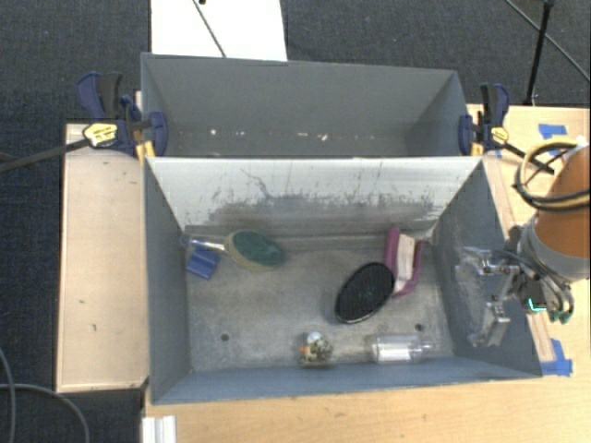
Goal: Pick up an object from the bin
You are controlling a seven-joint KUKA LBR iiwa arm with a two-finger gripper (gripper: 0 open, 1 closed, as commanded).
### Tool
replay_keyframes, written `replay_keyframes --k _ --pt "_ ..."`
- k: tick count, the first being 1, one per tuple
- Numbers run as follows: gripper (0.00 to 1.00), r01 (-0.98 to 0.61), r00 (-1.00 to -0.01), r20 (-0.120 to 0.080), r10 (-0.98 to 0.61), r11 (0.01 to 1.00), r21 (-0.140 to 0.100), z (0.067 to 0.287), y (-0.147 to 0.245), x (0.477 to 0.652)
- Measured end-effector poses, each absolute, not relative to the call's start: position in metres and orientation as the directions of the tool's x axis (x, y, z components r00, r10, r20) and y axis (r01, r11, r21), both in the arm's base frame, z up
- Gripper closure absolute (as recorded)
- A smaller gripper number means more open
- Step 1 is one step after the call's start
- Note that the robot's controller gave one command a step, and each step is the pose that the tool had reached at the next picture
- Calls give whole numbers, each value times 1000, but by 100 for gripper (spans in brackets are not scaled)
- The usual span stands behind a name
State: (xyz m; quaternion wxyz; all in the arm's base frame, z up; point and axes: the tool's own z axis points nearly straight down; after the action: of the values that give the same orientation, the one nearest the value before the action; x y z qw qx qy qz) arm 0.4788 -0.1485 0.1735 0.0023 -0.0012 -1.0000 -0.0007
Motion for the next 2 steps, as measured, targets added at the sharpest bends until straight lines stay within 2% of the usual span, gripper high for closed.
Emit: replay_keyframes --k 1,2 --pt "0 -160 -987 -3 -160 987 3 85 -67 544" --pt "0 -165 -986 -5 -165 986 2 70 -21 558"
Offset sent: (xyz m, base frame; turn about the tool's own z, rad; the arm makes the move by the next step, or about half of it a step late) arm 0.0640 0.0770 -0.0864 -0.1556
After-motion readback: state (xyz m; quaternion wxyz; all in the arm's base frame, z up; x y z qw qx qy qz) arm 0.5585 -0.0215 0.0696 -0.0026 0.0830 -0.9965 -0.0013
